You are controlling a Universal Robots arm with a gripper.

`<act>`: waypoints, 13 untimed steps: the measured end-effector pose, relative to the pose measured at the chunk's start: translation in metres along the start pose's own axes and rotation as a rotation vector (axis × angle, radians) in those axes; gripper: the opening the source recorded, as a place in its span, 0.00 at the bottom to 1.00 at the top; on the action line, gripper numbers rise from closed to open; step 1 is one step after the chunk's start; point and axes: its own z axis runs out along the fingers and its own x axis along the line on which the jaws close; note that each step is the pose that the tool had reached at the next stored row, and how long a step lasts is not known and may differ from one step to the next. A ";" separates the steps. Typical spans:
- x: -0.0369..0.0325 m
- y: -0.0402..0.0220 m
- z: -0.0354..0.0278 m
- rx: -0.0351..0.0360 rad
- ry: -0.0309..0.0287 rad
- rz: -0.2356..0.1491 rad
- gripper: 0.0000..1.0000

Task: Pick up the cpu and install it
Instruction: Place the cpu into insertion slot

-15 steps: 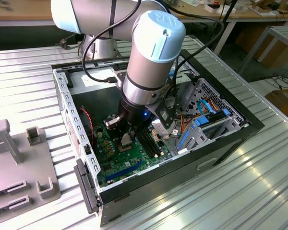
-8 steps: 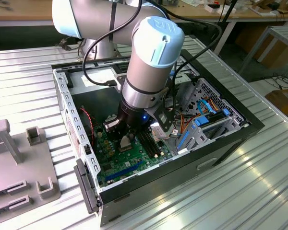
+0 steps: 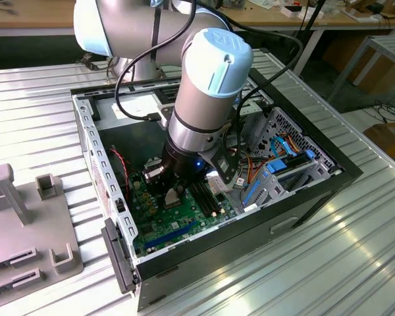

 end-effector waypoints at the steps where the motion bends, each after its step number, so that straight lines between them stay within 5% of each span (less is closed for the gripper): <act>1: 0.0000 -0.0001 0.0006 0.0000 0.0000 0.003 0.47; 10: -0.0004 -0.0003 0.0020 -0.0020 -0.0006 0.032 0.47; 13: -0.0003 -0.0016 0.0019 -0.0074 -0.0005 0.028 0.47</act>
